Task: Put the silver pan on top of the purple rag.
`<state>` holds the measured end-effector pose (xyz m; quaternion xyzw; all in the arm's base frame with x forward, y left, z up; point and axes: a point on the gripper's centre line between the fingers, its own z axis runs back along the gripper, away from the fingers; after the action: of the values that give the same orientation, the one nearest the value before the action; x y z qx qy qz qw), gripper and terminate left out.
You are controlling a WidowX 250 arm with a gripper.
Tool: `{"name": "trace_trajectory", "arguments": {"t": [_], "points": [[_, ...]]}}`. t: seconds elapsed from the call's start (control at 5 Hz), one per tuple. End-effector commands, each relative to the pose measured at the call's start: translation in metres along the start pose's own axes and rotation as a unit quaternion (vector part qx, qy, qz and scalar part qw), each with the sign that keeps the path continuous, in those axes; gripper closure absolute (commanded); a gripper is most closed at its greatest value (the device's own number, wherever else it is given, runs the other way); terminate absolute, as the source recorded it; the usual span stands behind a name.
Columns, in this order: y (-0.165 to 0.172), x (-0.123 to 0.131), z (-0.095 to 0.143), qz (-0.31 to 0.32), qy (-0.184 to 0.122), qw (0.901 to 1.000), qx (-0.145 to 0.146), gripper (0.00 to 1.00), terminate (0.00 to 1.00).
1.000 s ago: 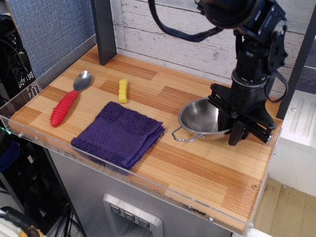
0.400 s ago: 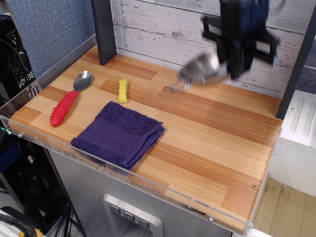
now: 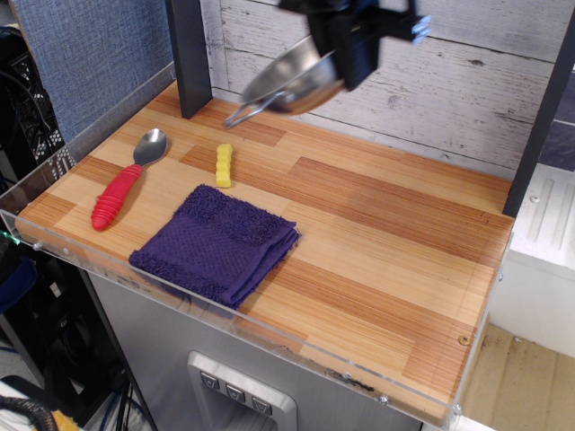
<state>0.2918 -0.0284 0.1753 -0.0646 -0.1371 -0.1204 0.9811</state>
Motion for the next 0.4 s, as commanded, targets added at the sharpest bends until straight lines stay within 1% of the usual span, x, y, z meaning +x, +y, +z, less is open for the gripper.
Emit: {"name": "trace_trajectory", "arguments": {"t": [0.0, 0.2], "points": [[0.018, -0.062, -0.011, 0.007, 0.041, 0.9982, 0.043, 1.0, 0.0], [0.025, -0.076, -0.035, 0.005, 0.078, 0.9947, 0.067, 1.0, 0.0]]}}
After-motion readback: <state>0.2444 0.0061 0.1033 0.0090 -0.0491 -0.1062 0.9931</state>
